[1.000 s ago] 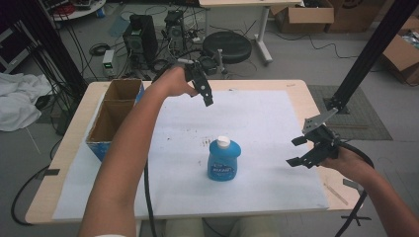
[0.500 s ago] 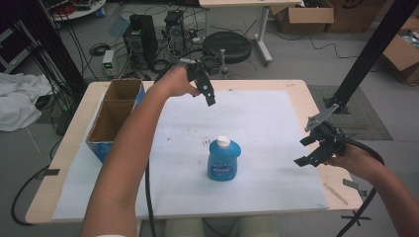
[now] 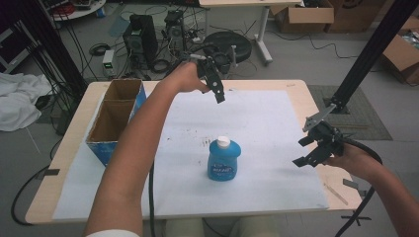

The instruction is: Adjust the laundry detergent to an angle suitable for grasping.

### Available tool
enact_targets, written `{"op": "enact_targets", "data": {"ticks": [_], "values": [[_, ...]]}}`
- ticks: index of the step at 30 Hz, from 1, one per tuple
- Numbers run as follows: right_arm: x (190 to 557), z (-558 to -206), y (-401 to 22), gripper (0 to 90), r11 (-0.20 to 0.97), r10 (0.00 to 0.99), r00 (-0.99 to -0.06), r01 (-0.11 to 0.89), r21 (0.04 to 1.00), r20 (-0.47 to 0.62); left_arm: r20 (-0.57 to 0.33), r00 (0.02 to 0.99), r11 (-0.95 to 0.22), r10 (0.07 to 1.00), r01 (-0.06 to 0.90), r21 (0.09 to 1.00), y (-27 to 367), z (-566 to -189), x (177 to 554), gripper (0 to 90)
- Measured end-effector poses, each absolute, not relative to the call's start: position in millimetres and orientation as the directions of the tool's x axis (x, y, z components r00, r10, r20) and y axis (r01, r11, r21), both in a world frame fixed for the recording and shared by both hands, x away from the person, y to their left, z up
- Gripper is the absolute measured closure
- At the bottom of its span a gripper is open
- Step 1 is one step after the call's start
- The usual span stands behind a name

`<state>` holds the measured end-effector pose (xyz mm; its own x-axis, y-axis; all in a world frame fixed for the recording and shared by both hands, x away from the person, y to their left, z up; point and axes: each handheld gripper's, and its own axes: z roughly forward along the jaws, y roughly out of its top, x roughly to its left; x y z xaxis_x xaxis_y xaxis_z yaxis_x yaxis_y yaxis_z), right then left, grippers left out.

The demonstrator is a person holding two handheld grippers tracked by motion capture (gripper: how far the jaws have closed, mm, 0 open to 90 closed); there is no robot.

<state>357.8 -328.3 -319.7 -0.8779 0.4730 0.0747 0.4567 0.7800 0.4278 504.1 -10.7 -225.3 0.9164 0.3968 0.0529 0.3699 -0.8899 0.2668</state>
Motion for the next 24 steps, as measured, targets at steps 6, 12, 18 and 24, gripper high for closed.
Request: {"op": "enact_targets", "data": {"ticks": [6,12,18,24], "values": [[357,-319,-331,15.7,0.775,0.48,-0.874,0.462,0.431,0.073,0.053,0.927,-0.899,0.371,0.343,0.273,-24,-223,505,20.4],[358,-319,-330,15.7,0.77,0.483,-0.873,0.463,0.438,0.074,0.051,0.932,-0.902,0.358,0.332,0.274,-31,-225,504,20.4],[358,-320,-328,15.9,0.776,0.473,-0.878,0.456,0.435,0.076,0.053,0.933,-0.904,0.357,0.33,0.274,-32,-225,505,20.4],[357,-318,-331,16.0,0.773,0.473,-0.878,0.456,0.44,0.08,0.054,0.933,-0.904,0.356,0.329,0.274,-36,-225,504,20.4]]}}
